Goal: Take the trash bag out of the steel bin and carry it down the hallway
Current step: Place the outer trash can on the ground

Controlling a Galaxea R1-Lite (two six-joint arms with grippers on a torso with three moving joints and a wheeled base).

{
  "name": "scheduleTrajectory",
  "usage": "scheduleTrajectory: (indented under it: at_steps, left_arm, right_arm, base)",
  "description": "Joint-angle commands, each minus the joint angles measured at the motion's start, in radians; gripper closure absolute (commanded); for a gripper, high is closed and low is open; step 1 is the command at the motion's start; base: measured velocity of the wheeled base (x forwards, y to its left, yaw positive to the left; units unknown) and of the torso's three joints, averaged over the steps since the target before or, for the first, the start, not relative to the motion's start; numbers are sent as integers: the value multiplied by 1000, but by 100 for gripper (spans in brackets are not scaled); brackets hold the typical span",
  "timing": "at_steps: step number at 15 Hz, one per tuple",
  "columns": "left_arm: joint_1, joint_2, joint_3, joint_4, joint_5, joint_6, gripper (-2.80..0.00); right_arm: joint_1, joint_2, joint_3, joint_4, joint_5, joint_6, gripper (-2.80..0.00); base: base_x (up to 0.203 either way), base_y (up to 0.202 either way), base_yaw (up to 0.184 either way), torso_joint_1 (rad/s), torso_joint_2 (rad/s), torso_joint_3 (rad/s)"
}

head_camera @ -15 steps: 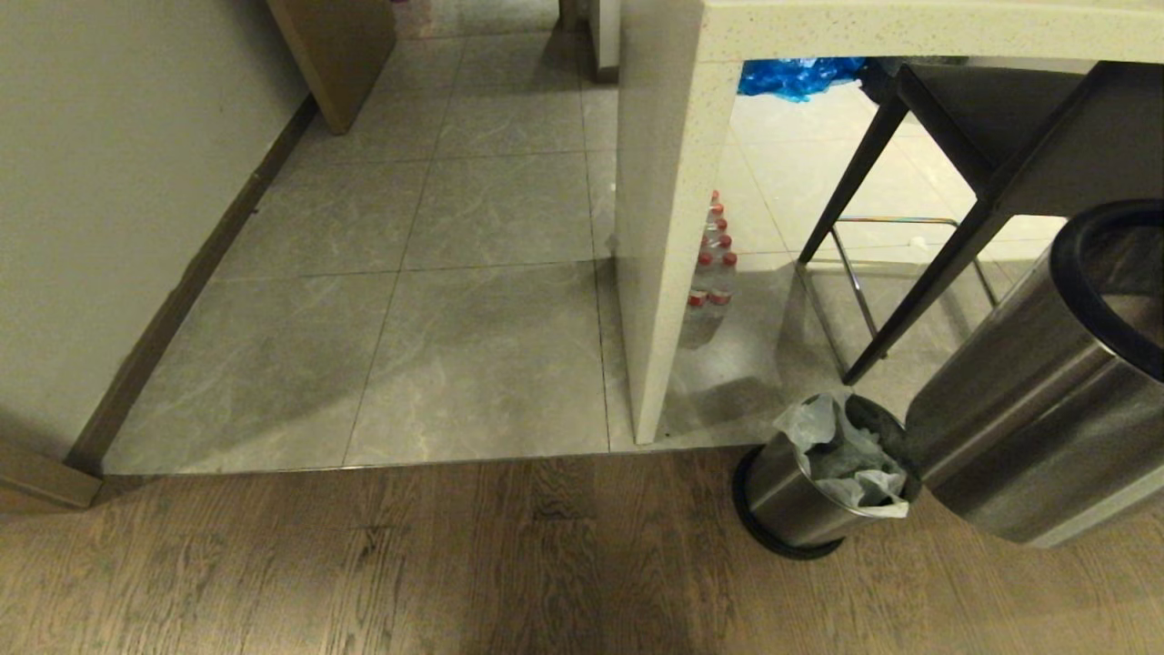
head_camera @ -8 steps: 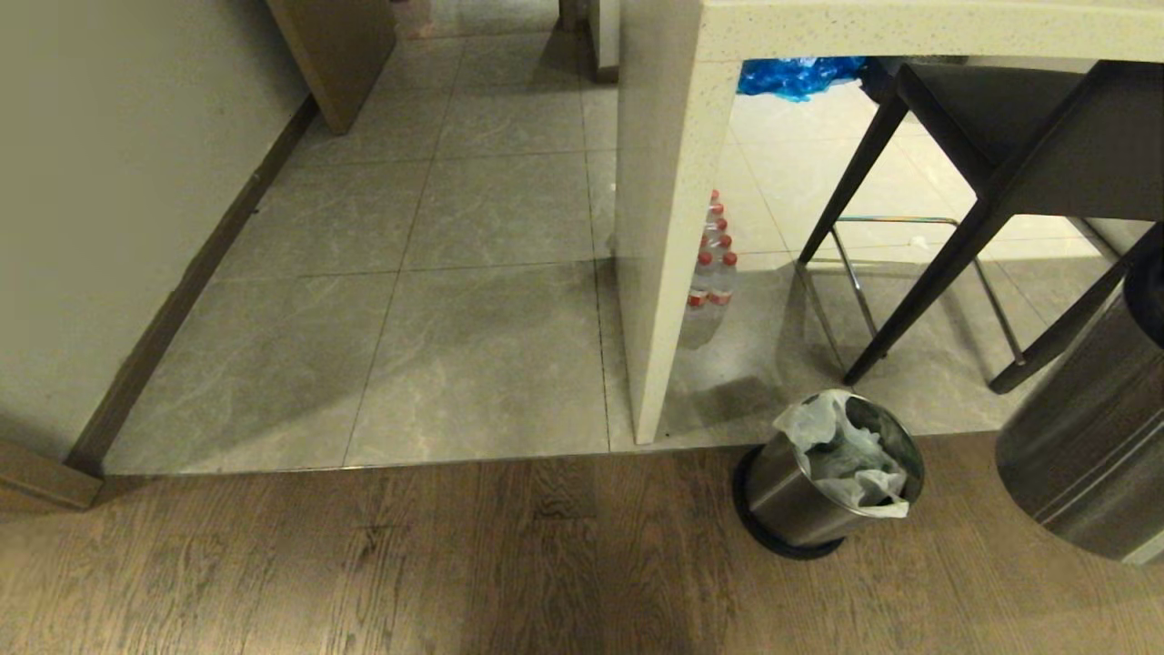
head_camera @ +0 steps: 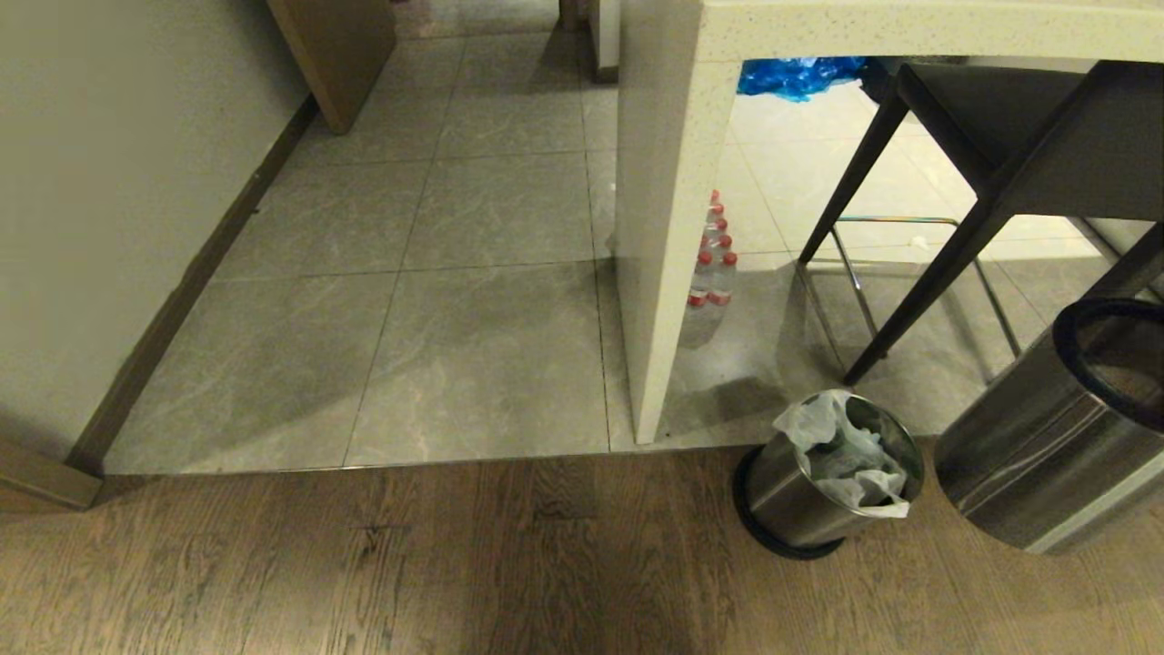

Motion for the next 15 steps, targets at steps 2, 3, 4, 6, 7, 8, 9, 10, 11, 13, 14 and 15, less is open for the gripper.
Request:
scheduleTrajectory:
  at_steps: [2,3,4,6,7,8,9,10,11,13,14,15]
  left_arm:
    - [0,0,0,0,1,0,0]
    - [0,0,0,0,1,0,0]
    - [0,0,0,0,1,0,0]
    - [0,0,0,0,1,0,0]
    - [0,0,0,0,1,0,0]
    - [0,0,0,0,1,0,0]
    - [0,0,0,0,1,0,0]
    - [0,0,0,0,1,0,0]
    - [0,0,0,0,1,0,0]
    - [0,0,0,0,1,0,0]
    - [0,0,0,0,1,0,0]
    - [0,0,0,0,1,0,0]
  right_arm:
    - [7,205,5,-74,35,3,0]
    - [8,268,-4,-126,41,3,0]
    - [9,333,-17,-175,42,1,0]
    - [12,432,-47,-256,43,2,0]
    - [15,472,-64,-285,45,3,0]
    - [16,510,-84,-310,44,2,0]
    - [16,539,-105,-330,42,2,0]
    - [15,567,-115,-354,39,-2,0]
    - [15,596,-125,-392,31,-8,0]
    - [16,654,-148,-452,23,-14,0]
    - [16,683,-155,-481,11,-26,0]
    - [16,709,-161,-501,-8,-37,0]
  base:
    - [0,0,0,0,0,0]
    - [0,0,0,0,0,0]
    - [0,0,0,0,0,0]
    - [0,0,0,0,0,0]
    - [0,0,0,0,0,0]
    - [0,0,0,0,0,0]
    - [0,0,0,0,0,0]
    - [0,0,0,0,0,0]
    - [0,0,0,0,0,0]
    - [0,0,0,0,0,0]
    - [0,0,0,0,0,0]
    - [0,0,0,0,0,0]
